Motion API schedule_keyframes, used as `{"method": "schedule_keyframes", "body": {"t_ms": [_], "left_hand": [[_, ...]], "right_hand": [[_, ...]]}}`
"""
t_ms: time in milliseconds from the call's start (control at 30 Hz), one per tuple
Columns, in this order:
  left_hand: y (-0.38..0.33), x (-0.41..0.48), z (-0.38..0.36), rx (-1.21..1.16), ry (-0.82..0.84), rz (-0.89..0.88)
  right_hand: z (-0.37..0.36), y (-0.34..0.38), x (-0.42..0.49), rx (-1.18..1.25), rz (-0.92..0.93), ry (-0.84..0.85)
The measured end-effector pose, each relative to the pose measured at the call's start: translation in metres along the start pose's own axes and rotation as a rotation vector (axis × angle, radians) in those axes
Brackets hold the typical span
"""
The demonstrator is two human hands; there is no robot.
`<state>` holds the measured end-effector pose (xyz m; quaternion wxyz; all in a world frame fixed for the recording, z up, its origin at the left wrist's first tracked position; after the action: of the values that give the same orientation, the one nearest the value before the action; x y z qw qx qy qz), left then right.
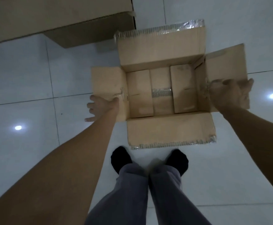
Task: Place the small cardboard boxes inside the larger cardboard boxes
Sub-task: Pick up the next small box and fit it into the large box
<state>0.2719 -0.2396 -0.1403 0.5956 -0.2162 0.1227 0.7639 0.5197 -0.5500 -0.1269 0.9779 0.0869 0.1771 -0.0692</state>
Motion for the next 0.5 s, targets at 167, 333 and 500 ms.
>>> {"method": "schedule_keyframes", "body": {"t_ms": [167,333,500], "left_hand": [[-0.002,-0.015,0.011,-0.054,-0.076,-0.092],[-0.025,-0.041,0.010,-0.005,-0.061,-0.353],[-0.029,-0.066,-0.006,-0.041,0.059,-0.477]], "right_hand": [[0.008,-0.011,0.022,-0.047,-0.029,0.028],[0.029,-0.010,0.024,0.038,0.041,-0.064],[0.026,-0.001,-0.004,0.217,0.287,0.037]]}}
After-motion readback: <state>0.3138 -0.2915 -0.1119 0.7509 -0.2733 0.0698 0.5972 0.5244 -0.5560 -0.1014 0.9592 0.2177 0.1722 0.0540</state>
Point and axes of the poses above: each hand's wrist, its own x-axis towards the middle knuckle, its own z-axis out of the back of the hand, y = z × x, the point moved 4 cm from there along x, towards the middle knuckle, and after that the axes turned 3 degrees about -y, right-handed, at the moved point
